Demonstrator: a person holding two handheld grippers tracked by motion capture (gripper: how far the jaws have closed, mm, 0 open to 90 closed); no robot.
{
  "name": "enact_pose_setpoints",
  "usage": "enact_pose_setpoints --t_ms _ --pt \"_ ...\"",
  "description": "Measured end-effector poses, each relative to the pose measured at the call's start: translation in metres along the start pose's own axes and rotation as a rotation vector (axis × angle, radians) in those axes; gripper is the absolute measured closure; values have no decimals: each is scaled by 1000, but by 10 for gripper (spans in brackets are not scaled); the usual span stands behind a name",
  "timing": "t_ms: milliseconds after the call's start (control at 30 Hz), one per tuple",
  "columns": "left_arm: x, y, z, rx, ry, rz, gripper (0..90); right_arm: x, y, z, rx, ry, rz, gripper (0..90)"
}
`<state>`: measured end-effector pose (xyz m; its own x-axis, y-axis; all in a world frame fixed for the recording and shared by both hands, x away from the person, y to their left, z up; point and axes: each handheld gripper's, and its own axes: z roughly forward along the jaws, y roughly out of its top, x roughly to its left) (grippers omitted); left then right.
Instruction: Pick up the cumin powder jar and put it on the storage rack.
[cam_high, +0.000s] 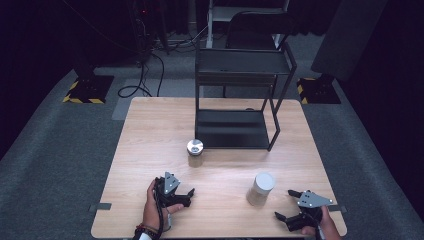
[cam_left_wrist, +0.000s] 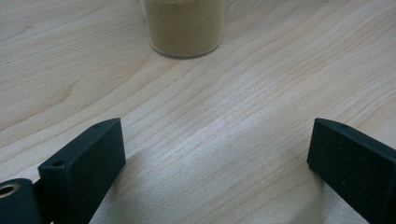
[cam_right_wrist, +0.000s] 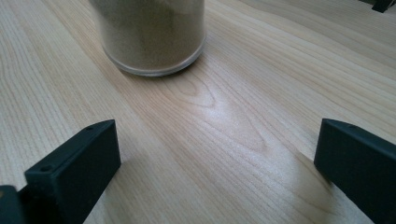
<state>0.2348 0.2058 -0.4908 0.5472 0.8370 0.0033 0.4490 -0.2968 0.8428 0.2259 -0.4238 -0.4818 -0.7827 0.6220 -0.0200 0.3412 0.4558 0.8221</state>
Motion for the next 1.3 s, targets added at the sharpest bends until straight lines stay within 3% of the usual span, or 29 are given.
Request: enact_pose_setpoints --t_ms 833,1300 --pt "-1 1 1 3 7 -9 25 0 0 0 0 0 2 0" --pt "3 14 4 14 19 -23 13 0 0 -1 0 -1 3 0"
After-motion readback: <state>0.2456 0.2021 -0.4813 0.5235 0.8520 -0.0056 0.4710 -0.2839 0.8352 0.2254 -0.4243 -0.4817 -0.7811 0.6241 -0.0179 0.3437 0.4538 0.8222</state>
